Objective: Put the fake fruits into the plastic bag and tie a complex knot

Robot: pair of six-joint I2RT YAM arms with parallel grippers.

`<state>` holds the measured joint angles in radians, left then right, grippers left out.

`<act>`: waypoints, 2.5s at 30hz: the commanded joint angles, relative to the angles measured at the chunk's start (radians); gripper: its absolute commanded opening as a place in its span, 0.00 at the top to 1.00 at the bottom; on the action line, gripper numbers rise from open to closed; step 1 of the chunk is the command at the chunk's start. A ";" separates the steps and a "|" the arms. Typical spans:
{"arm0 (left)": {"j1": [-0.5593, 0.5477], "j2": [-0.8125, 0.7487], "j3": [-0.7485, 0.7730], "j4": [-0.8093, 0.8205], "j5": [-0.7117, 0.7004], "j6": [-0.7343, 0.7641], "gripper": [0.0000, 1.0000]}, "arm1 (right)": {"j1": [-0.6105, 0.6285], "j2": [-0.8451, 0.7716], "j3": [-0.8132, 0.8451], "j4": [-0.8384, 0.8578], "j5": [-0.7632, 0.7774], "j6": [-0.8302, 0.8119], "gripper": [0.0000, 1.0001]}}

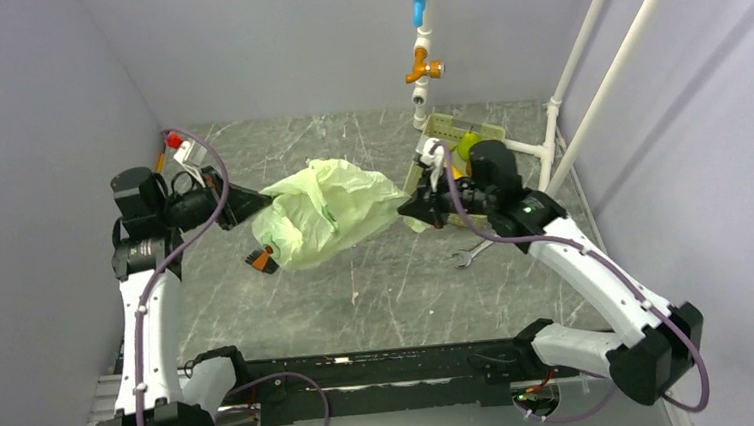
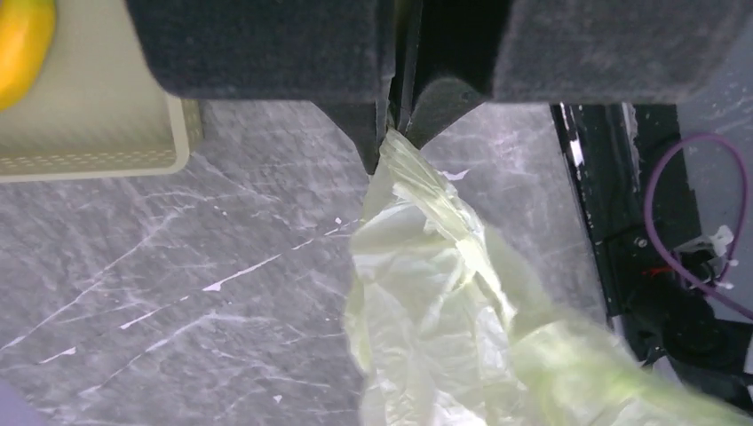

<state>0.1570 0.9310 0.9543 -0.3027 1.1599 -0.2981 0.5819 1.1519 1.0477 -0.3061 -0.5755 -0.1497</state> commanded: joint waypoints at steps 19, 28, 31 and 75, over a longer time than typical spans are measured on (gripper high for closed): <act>-0.007 -0.092 0.066 -0.532 -0.122 0.780 0.01 | -0.092 0.017 -0.077 0.140 -0.373 0.343 1.00; -0.198 0.007 -0.086 -0.176 -0.472 0.625 0.01 | -0.080 0.018 -0.096 0.137 -0.414 0.332 1.00; -0.202 0.093 -0.074 -0.140 -0.391 0.535 0.01 | -0.079 0.011 -0.113 0.140 -0.420 0.336 1.00; 0.111 0.083 -0.533 0.148 -0.272 -0.179 1.00 | 0.179 0.224 -0.300 0.256 0.047 0.358 0.00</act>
<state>0.2634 1.0126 0.4244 -0.1894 0.8917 -0.4595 0.7502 1.2896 0.7563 -0.1829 -0.5594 0.1860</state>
